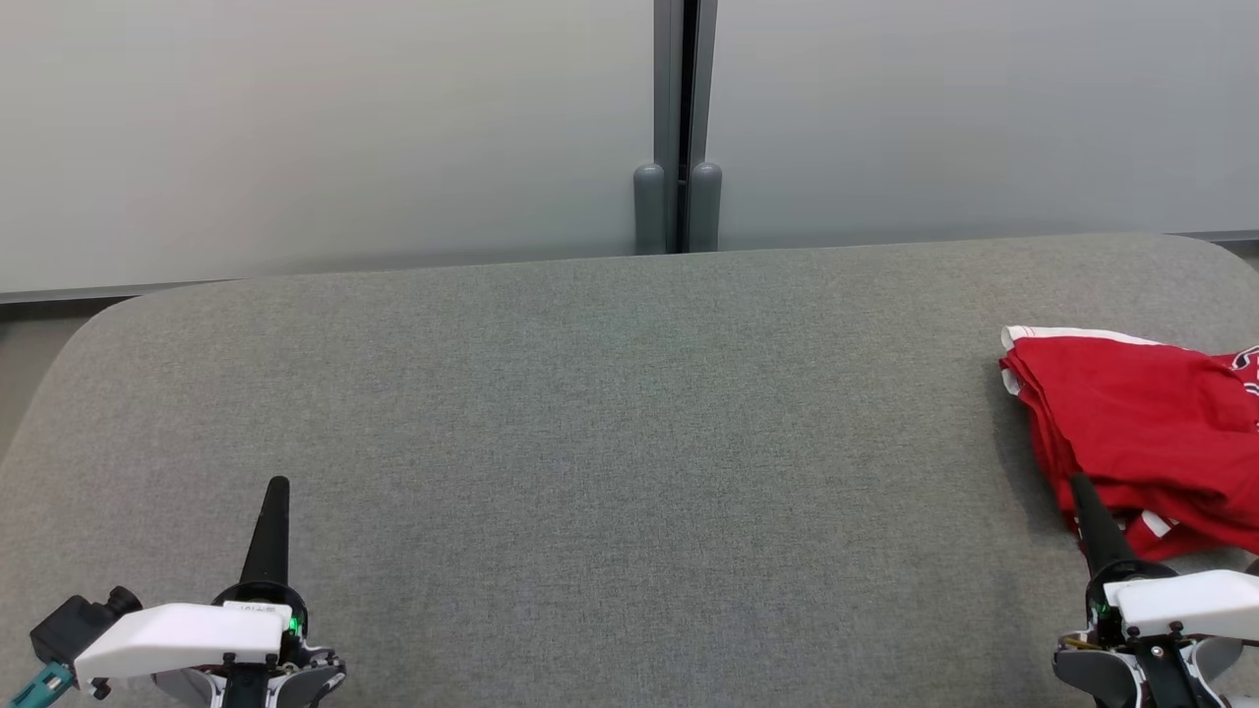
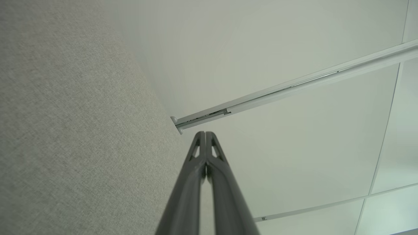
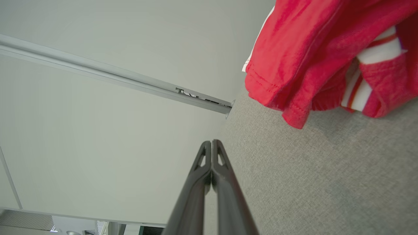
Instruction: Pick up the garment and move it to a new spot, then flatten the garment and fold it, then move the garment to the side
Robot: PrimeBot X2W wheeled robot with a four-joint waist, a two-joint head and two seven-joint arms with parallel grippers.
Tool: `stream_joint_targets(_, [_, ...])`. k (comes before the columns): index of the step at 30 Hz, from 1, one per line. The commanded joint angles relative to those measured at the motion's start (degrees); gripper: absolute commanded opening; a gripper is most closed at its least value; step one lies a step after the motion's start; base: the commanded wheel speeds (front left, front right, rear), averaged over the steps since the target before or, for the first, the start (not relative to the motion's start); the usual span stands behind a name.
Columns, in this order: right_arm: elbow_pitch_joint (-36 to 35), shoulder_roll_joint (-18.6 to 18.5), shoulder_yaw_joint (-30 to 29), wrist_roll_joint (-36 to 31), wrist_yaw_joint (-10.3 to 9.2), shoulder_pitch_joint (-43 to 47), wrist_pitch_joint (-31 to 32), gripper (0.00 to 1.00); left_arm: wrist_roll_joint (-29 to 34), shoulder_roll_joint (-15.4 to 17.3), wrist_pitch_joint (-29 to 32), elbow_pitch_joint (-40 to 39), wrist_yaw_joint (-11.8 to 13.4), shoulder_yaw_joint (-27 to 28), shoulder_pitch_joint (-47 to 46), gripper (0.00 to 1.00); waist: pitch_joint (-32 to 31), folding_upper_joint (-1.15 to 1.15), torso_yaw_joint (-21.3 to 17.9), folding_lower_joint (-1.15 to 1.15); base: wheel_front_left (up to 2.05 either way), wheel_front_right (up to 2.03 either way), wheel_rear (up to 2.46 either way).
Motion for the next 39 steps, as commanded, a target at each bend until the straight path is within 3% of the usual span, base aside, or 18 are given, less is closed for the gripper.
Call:
stream_joint_targets(1, [-0.7, -0.2, -0.5, 1.3, 0.01, -1.1, 0.5, 0.00, -1.3, 0.4, 0.3, -0.5, -0.3, 0.4, -1.2, 0.00, 0.0, 0.00, 0.0, 0.00, 0.00, 0.00, 0.00])
stream_joint_targets(39, [-1.4, 1.1, -2.9, 15.8, 0.01, -1.0, 4.7, 0.00, -16.8, 0.5, 4.6, -0.5, -0.9, 2.0, -2.8, 0.00, 0.4, 0.00, 0.0, 0.00, 0.00, 0.00, 0.00])
